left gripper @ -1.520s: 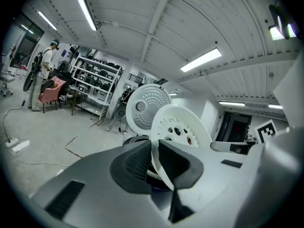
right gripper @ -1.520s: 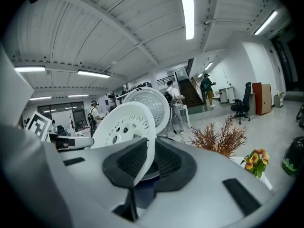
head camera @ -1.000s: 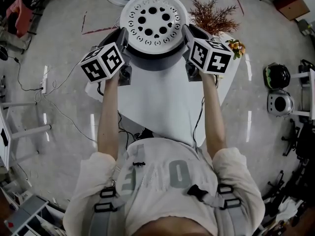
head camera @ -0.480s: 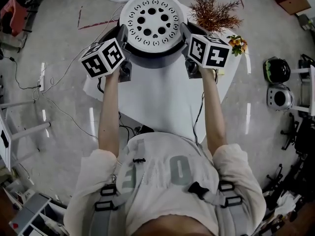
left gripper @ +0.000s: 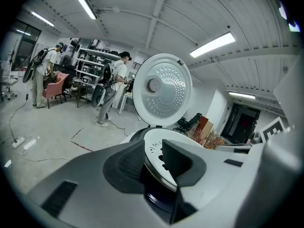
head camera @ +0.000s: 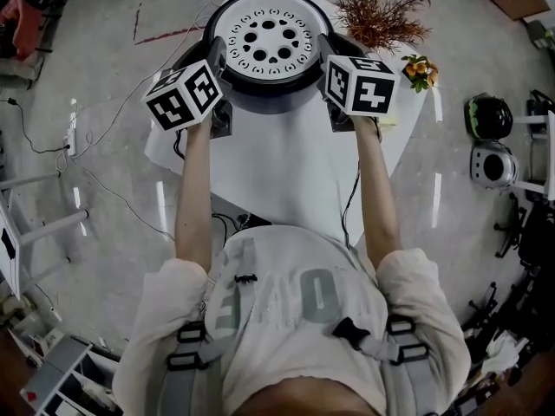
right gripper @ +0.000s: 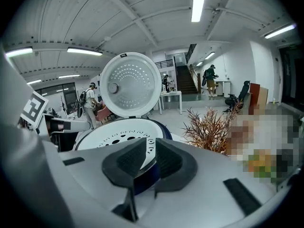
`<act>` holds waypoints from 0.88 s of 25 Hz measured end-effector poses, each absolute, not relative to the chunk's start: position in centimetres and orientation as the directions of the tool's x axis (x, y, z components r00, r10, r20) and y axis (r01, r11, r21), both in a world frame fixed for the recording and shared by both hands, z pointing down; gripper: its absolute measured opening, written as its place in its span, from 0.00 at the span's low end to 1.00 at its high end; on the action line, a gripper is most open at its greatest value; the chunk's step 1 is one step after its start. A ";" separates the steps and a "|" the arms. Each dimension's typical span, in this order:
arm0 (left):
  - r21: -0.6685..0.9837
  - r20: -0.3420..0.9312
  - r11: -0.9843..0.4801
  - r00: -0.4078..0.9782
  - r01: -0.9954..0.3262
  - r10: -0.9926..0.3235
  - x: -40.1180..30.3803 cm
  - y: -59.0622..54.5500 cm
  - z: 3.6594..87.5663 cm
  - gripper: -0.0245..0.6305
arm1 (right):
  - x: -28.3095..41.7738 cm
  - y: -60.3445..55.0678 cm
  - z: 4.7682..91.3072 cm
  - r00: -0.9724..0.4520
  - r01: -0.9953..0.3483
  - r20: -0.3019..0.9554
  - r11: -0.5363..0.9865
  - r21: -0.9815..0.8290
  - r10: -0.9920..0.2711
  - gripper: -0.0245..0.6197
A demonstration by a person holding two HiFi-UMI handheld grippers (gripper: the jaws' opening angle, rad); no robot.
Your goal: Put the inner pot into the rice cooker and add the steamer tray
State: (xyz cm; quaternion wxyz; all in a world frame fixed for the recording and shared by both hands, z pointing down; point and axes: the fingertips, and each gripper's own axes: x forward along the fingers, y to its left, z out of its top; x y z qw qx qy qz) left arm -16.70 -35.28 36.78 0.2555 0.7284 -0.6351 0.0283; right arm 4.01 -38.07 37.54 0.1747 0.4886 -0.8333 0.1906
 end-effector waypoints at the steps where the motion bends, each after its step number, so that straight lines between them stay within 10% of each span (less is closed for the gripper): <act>1: 0.339 0.363 -0.063 0.193 -0.938 -0.912 -16.7 -35.3 36.7 0.19 | 4.0 -38.1 37.5 -0.459 -0.882 0.478 0.448 -0.144 -0.749 0.14; 22: 0.338 0.255 -0.109 0.203 -0.935 -0.946 -16.4 -34.6 32.0 0.20 | 3.4 -36.7 32.7 -0.495 -0.864 0.380 0.491 -0.114 -0.782 0.16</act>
